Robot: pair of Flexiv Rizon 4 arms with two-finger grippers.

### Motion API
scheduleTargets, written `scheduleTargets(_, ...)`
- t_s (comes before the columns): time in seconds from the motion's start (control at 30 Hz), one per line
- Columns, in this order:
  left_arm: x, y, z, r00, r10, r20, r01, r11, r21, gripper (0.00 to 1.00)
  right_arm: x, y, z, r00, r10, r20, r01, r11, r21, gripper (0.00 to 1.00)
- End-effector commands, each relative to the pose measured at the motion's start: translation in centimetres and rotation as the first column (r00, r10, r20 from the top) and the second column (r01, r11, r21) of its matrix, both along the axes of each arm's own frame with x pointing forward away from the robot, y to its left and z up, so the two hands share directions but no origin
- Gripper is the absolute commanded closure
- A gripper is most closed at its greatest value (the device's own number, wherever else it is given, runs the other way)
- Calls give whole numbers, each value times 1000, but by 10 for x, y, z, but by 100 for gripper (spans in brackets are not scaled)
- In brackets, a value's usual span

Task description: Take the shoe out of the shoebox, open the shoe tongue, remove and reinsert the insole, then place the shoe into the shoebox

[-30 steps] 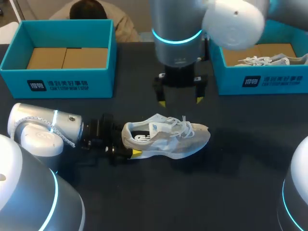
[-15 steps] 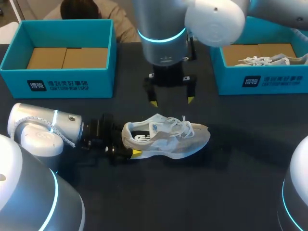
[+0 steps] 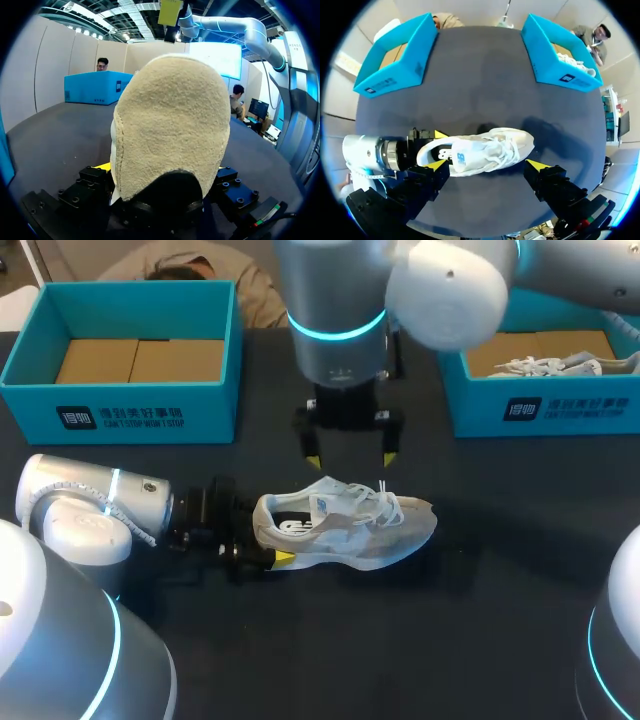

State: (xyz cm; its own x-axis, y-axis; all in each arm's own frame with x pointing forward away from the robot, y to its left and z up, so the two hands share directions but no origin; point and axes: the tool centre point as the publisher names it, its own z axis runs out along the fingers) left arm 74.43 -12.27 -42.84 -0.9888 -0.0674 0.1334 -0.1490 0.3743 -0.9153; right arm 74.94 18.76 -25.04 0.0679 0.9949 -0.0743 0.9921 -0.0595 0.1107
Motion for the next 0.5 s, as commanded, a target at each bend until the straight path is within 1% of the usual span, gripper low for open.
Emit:
scheduleTargets(0.03, 0, -1, -4, 1000, 2, -1, -2, 1000, 4, 100, -11, 8, -10, 1000, -8, 18, 9, 1000, -2, 0)
scheduleTargets(0.13, 0, -1, -4, 1000, 2, -1, -2, 1000, 4, 100, -15, 14, -14, 1000, -20, 13, 20, 1000, -10, 0)
scheduleTargets(0.2, 0, -1, -4, 1000, 2, -1, -2, 1000, 4, 100, -17, 19, -17, 1000, -15, 7, 15, 999, -42, 0)
scheduleTargets(0.43, 0, -1, -4, 1000, 2, -1, -2, 1000, 4, 100, -23, 33, -27, 1000, -29, 5, 29, 996, -88, 0)
scheduleTargets(0.5, 0, -1, -4, 1000, 2, -1, -2, 1000, 4, 100, -24, 36, -33, 999, -38, -20, 35, 992, -125, 0)
